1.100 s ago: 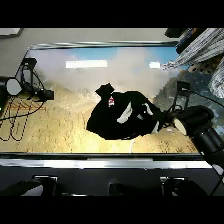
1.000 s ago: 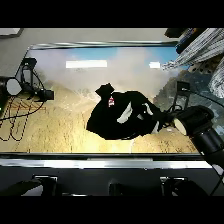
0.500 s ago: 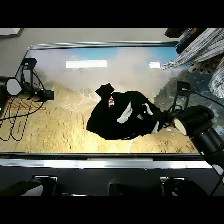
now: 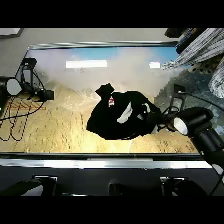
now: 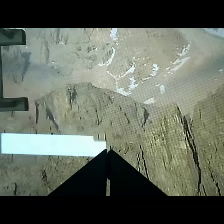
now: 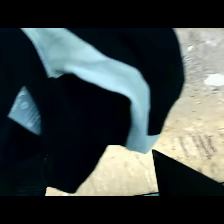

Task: Fold the clothes and pants, and hang the long-sleeved shirts on hangers.

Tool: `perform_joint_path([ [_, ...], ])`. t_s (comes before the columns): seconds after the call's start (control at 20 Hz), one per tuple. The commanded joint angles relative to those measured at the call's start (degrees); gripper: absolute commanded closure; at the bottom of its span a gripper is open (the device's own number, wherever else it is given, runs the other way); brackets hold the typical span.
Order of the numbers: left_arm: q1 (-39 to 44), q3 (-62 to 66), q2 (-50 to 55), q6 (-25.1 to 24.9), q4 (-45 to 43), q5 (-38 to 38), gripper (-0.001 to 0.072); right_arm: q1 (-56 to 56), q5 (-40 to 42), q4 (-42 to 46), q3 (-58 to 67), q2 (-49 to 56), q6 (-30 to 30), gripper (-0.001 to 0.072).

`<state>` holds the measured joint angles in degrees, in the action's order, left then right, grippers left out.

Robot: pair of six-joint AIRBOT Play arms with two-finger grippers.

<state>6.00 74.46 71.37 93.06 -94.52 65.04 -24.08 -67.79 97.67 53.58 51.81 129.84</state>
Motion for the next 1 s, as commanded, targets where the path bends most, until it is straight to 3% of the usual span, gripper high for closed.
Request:
perform_joint_path([
  [0.0, -0.07, -0.02, -0.02, 0.0, 0.0, -0.09, 0.068, -0.04, 4.48, -5.64, -0.02, 1.77, 0.68, 0.0044],
  [0.25, -0.07, -0.02, -0.02, 0.0, 0.0, -0.09, 0.068, -0.07, 10.78, -9.16, -0.02, 11.67, 0.7, 0.0063],
  [0.45, -0.07, -0.02, -0.02, 0.0, 0.0, -0.09, 0.068, -0.04, 11.19, -6.58, 0.02, 14.99, 0.68, 0.0446],
  [0.55, -0.07, -0.02, -0.02, 0.0, 0.0, -0.11, 0.068, -0.04, 10.47, -5.38, 0.04, 13.25, 0.63, 0.0535],
  [0.6, -0.07, -0.02, -0.02, 0.04, 0.04, -0.07, 0.0679, -0.04, 9.92, -4.72, 0.04, 11.76, 0.63, 0.0532],
  [0.65, -0.07, -0.02, 0.0, 0.07, 0.96, -0.07, 0.0649, -0.04, 9.44, -3.74, 0.04, 10.27, 0.63, 0.0495],
  [0.75, -0.07, -0.09, 0.26, 0.04, 5.27, 0.11, 0.0343, -0.04, 8.87, -2.08, 0.04, 7.61, 0.63, 0.0497],
  [0.8, -0.07, -0.52, 0.42, 0.04, 8.61, -0.15, 0.0311, -0.04, 8.28, -1.53, 0.04, 6.84, 0.66, 0.0506],
  [0.9, 0.37, -3.69, 0.42, -0.55, 18.71, -4.2, 0.0311, -0.04, 4.87, -1.2, 0.04, 6.58, 0.39, 0.0677],
  [0.95, 1.46, -6.34, 0.42, -3.91, 24.52, -7.61, 0.0311, -0.04, 3.13, -1.18, 0.04, 6.56, 0.11, 0.0677],
])
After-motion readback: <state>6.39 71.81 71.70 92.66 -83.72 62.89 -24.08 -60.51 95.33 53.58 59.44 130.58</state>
